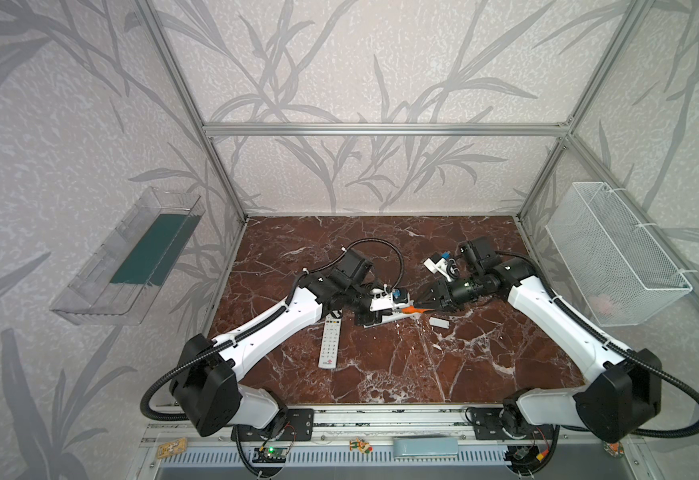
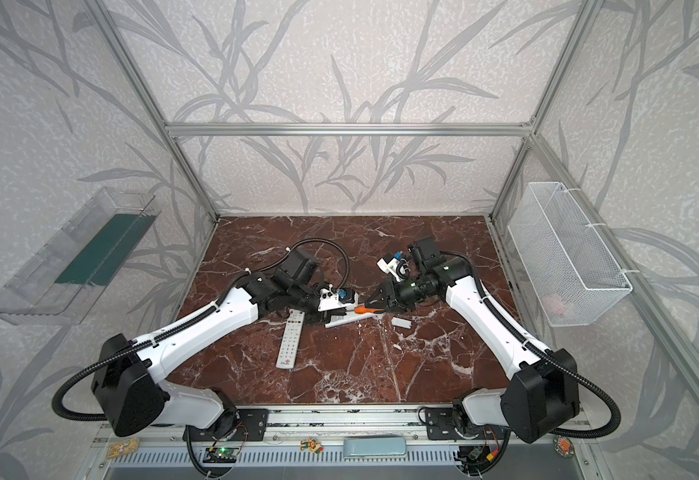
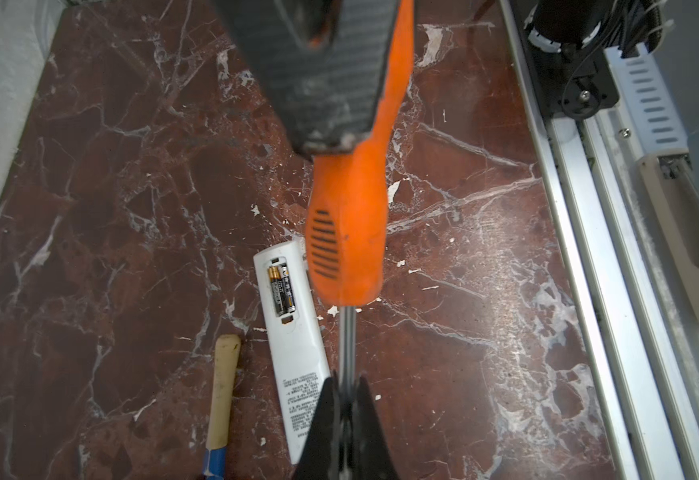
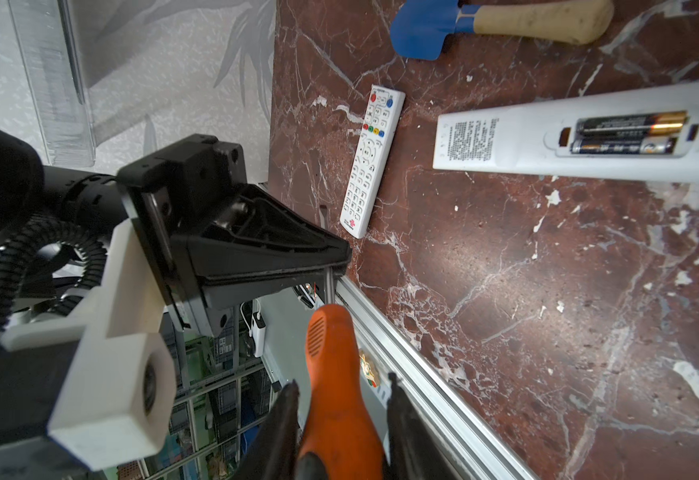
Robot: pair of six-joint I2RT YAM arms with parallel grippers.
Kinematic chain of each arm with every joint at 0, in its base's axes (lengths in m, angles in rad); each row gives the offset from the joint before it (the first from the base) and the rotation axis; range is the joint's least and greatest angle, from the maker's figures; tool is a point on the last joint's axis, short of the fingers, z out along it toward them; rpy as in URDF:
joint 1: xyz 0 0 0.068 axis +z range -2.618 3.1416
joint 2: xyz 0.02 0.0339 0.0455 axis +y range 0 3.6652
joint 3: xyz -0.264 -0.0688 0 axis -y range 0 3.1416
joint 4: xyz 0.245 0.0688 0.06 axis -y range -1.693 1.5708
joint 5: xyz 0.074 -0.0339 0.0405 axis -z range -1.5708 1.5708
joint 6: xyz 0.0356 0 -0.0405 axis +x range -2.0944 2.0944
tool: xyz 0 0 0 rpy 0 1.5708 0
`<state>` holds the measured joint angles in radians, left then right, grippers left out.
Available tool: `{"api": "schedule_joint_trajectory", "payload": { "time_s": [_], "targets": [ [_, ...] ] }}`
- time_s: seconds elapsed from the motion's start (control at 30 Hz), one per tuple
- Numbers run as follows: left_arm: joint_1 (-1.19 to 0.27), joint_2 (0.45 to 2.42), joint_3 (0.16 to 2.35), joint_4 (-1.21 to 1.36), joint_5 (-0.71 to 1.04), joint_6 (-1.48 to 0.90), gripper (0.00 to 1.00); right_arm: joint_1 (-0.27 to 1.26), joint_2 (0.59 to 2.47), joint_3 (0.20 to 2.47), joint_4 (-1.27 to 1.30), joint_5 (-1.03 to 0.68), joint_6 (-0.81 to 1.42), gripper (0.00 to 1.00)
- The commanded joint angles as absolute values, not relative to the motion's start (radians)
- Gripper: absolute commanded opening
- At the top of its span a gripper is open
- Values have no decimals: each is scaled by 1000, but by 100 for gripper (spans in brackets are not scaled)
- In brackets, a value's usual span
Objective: Unload the batteries from the remote control
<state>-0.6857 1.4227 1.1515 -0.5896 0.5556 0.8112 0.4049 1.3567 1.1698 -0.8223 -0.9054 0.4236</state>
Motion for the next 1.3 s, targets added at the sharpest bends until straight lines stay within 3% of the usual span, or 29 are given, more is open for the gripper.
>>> {"api": "schedule_joint_trajectory", "payload": {
  "time_s": [0.0,0.17,0.3,0.47,0.7,0.97,1.27],
  "targets": [
    [-677,1434,1190,-602,557,810,0,417,1335,1163,-812,-948,434,6],
    [-658,1453,1219,-658,580,776,0,416,1299,1172,-781,-930,375,68],
    [-611,1484,1277,-741,697,714,0,413,1224,1124,-689,-872,200,85],
    [-595,1511,1334,-851,778,688,0,416,1062,974,-437,-820,49,99],
    [-587,1520,1364,-929,879,684,0,414,1123,1066,-525,-903,-133,99],
    [-585,1503,1361,-924,922,678,0,417,1213,1115,-471,-997,-91,100],
    [-585,1503,1357,-926,900,681,0,430,1270,1139,-538,-1059,-104,73]
  ]
}}
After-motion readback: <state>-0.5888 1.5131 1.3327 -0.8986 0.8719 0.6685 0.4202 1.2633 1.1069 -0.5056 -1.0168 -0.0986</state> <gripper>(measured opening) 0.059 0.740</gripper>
